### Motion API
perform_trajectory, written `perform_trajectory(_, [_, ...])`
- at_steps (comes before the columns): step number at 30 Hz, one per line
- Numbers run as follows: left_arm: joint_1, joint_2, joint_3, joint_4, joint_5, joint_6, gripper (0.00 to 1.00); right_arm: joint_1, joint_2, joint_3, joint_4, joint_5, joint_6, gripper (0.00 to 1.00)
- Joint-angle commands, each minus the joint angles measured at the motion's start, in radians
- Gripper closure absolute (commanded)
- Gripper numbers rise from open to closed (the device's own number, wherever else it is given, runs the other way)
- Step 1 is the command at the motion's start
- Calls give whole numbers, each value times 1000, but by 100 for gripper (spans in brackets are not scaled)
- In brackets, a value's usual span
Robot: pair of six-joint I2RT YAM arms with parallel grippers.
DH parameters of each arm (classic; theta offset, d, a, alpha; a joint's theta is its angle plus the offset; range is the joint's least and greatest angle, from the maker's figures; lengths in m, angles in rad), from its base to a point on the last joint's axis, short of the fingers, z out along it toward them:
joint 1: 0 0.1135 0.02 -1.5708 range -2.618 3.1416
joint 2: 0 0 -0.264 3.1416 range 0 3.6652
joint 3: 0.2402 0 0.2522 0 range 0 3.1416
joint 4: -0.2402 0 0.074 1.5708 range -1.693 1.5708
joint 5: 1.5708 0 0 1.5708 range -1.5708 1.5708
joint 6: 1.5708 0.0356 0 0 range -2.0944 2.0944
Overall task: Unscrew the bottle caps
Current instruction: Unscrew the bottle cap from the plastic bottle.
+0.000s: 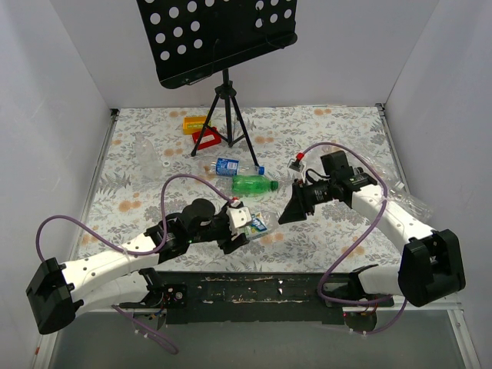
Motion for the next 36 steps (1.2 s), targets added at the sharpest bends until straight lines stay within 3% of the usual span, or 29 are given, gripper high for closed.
perform_trajectory(1, [-5,-25,5,21,-11,5,100,-26,-3,20,48,-97,28,49])
perform_trajectory(4, [-5,-25,-3,21,-7,1,100,-26,-16,11,54,-100,25,57])
perform_trajectory(7, [-5,-26,-6,22,-1,-3,100,-26,-29,3,54,-101,1,76])
perform_trajectory(11, [-5,-31,-3,34,18,-37,100,-26,-38,45,-91,-117,-307,97])
perform_trajectory(15, [6,-48,-9,53,88,-103,100,-12,-55,86,-301,-80,-660,99])
perform_trajectory(18, [47,-51,-13,48,250,-161,100,43,-68,124,-473,-22,-989,99])
perform_trajectory(21, [123,-51,-15,37,406,-195,100,96,-159,91,-440,95,-1149,99])
perform_trajectory(24, [201,-34,-19,24,551,-204,100,184,-278,-7,-253,358,-1192,99])
perform_trajectory(26, [233,-6,-19,17,602,-201,100,195,-238,29,-272,432,-1190,99])
perform_trajectory(33, [233,64,1,2,543,-149,100,196,-233,22,-191,371,-1056,99])
perform_trajectory(36, [233,46,2,2,491,-126,100,193,-236,9,-157,365,-990,93])
